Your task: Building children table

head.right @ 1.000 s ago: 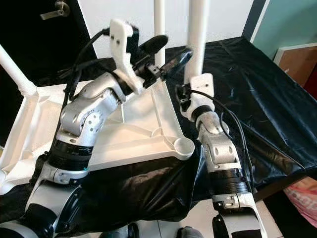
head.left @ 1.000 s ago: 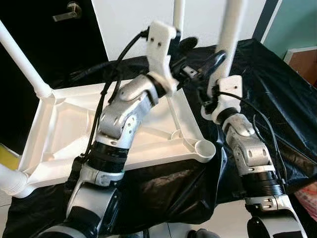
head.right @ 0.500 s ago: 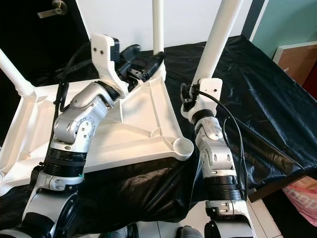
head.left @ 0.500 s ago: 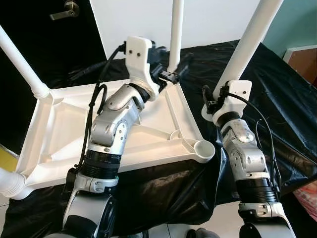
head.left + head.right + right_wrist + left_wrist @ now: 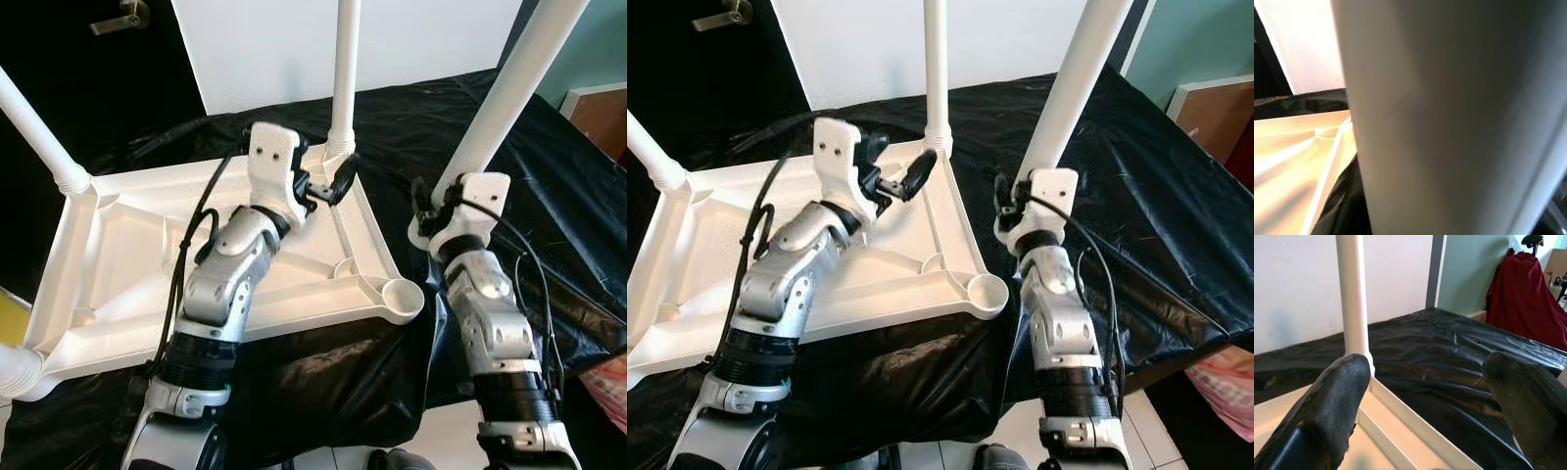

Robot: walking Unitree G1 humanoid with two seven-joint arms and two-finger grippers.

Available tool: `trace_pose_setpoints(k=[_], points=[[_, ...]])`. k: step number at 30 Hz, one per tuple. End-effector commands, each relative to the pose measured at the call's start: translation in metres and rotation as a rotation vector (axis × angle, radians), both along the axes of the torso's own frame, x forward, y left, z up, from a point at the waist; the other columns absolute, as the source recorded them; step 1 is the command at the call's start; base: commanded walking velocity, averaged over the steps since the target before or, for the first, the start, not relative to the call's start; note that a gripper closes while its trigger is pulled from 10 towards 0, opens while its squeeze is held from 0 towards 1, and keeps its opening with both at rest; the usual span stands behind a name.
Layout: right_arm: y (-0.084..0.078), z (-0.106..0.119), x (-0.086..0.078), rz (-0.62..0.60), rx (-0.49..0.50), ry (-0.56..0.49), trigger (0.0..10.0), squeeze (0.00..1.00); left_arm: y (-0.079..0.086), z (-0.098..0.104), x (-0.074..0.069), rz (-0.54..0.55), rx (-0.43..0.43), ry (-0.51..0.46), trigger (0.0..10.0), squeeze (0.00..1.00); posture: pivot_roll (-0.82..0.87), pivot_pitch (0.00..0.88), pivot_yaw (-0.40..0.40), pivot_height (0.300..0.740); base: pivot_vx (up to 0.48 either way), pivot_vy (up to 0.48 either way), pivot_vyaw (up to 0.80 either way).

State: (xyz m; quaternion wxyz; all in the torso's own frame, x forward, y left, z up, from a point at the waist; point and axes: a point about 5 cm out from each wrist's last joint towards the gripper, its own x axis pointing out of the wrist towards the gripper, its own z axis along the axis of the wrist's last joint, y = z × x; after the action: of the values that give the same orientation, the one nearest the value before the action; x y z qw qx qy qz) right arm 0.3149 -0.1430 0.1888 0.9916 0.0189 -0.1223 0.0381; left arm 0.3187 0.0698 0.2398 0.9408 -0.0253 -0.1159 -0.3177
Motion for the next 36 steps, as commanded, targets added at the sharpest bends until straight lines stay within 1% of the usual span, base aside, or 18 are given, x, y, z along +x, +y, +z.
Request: trace_pose_setpoints(k=[1,5,7,11,13,14,18,22,23,25,28,29,32,33,34,36], points=[[0.003,0.006,-0.004,0.021,-0.016,-0.042,10.0,0.0,0.005,-0.002,0.001,0.081,-0.014,0.012,10.0,0.0,-0.03,0.123,0.008,0.74,0.0,0.0,0.0],[0.006,0.005,-0.005,0.048,-0.013,-0.038,10.0,0.0,0.008,-0.005,0.0,0.095,-0.001,0.012,10.0,0.0,-0.03,0.116,0.006,0.74,0.0,0.0,0.0],[0.008,0.003,-0.006,0.071,0.014,-0.038,10.0,0.0,0.013,-0.013,-0.004,0.083,0.009,0.013,10.0,0.0,-0.02,0.111,0.001,0.74,0.0,0.0,0.0],[0.01,0.003,-0.008,0.077,0.029,-0.036,10.0,0.0,0.016,-0.018,-0.006,0.088,0.017,0.008,10.0,0.0,-0.03,0.116,0.0,0.74,0.0,0.0,0.0],[0.011,0.003,-0.009,0.094,0.039,-0.032,10.0,0.0,0.016,-0.024,-0.008,0.071,-0.02,0.057,10.0,0.0,-0.02,0.114,-0.002,0.74,0.0,0.0,0.0],[0.011,0.003,-0.009,0.094,0.039,-0.032,10.0,0.0,0.016,-0.024,-0.008,0.071,-0.02,0.057,10.0,0.0,-0.02,0.114,-0.002,0.74,0.0,0.0,0.0],[0.013,0.002,-0.012,0.112,-0.006,-0.047,10.0,0.0,0.017,-0.033,-0.013,0.06,-0.025,0.071,10.0,0.0,-0.02,0.115,-0.006,0.74,0.0,0.0,0.0],[0.013,0.002,-0.015,0.121,-0.027,-0.061,10.0,0.0,0.018,-0.04,-0.018,0.042,-0.041,0.086,10.0,0.0,-0.02,0.112,-0.011,0.74,0.0,0.0,0.0],[0.013,0.002,-0.015,0.121,-0.027,-0.061,10.0,0.0,0.018,-0.04,-0.018,0.042,-0.041,0.086,10.0,0.0,-0.02,0.112,-0.011,0.74,0.0,0.0,0.0],[0.013,-0.002,-0.018,0.125,-0.035,-0.052,10.0,0.0,0.018,-0.046,-0.021,0.043,-0.044,0.112,10.0,0.0,-0.01,0.111,-0.011,0.74,0.0,0.0,0.0],[0.013,-0.004,-0.02,0.13,-0.036,-0.046,10.0,0.0,0.019,-0.049,-0.023,0.046,-0.037,0.107,10.0,0.0,-0.01,0.113,-0.011,0.74,0.0,0.0,0.0],[0.013,-0.006,-0.023,0.138,-0.038,-0.043,10.0,0.0,0.02,-0.053,-0.026,0.045,-0.039,0.12,10.0,0.0,-0.01,0.111,-0.01,0.74,0.0,0.0,0.0],[0.014,-0.007,-0.024,0.143,-0.039,-0.042,10.0,0.0,0.02,-0.055,-0.027,0.044,-0.041,0.128,10.0,0.0,-0.01,0.111,-0.01,0.74,0.0,0.0,0.0],[0.016,-0.008,-0.028,0.162,-0.056,-0.054,10.0,0.0,0.022,-0.058,-0.029,0.046,-0.046,0.145,10.0,0.0,0.0,0.113,-0.015,0.74,0.0,0.0,0.0],[0.016,-0.008,-0.028,0.162,-0.056,-0.054,10.0,0.0,0.022,-0.058,-0.029,0.046,-0.046,0.145,10.0,0.0,0.0,0.113,-0.015,0.74,0.0,0.0,0.0],[0.023,-0.015,-0.036,0.213,-0.073,-0.054,10.0,0.0,0.027,-0.065,-0.034,0.043,-0.015,0.13,10.0,0.0,0.0,0.122,-0.021,0.74,0.0,0.0,0.0]])
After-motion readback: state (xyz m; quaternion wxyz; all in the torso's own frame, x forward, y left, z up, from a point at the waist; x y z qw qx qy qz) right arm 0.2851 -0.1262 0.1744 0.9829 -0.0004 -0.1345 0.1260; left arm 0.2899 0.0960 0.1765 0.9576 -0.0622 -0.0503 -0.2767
